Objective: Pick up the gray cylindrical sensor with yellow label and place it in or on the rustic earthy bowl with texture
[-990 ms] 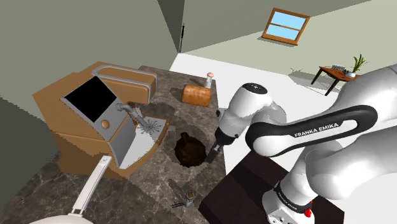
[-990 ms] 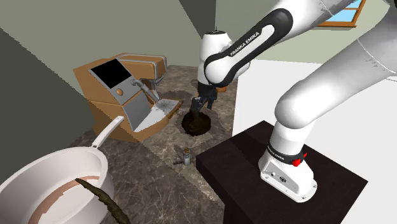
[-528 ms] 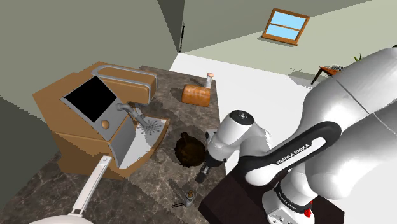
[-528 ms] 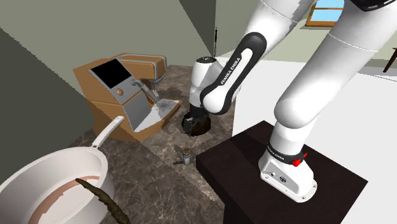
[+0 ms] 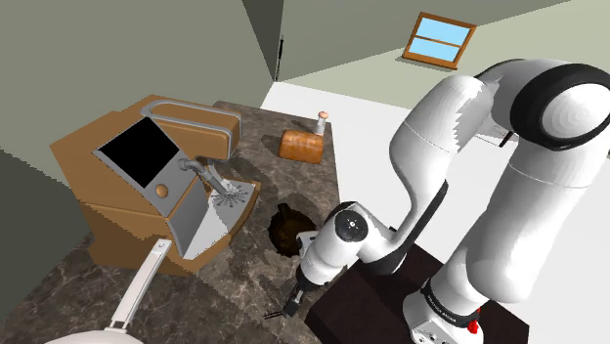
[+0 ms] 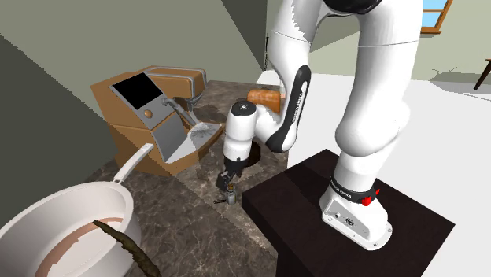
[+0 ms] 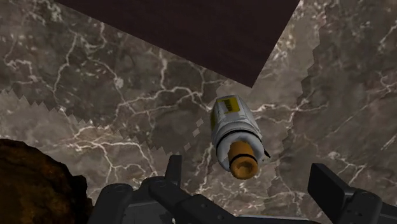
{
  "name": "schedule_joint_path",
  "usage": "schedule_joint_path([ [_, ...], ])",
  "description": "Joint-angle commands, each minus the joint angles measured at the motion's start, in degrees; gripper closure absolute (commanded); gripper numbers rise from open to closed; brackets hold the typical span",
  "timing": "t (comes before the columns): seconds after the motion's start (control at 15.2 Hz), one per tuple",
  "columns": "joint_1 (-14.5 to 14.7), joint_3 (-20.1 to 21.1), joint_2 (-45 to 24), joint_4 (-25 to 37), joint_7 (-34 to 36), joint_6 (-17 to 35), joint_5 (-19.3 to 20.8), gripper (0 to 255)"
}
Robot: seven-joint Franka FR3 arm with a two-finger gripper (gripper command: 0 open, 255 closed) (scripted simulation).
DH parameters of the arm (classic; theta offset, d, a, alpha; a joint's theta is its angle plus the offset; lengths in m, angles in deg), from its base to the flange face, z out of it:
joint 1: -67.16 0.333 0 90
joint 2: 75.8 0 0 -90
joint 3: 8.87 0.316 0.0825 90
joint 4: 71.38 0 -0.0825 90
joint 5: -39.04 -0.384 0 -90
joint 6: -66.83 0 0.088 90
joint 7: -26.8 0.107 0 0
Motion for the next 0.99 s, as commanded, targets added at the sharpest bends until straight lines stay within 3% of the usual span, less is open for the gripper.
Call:
schedule_joint_path([
  [0.0,2.78,-3.54,-3.33,2.52,7.89,-0.13,7.69,0],
  [0.4,6.54,-8.28,-10.2,7.76,19.97,-0.42,21.32,0],
  [0.86,6.46,-8.21,-10.19,7.74,19.94,-0.45,21.31,0],
  [0.92,6.46,-8.21,-10.19,7.74,19.94,-0.45,21.31,255],
])
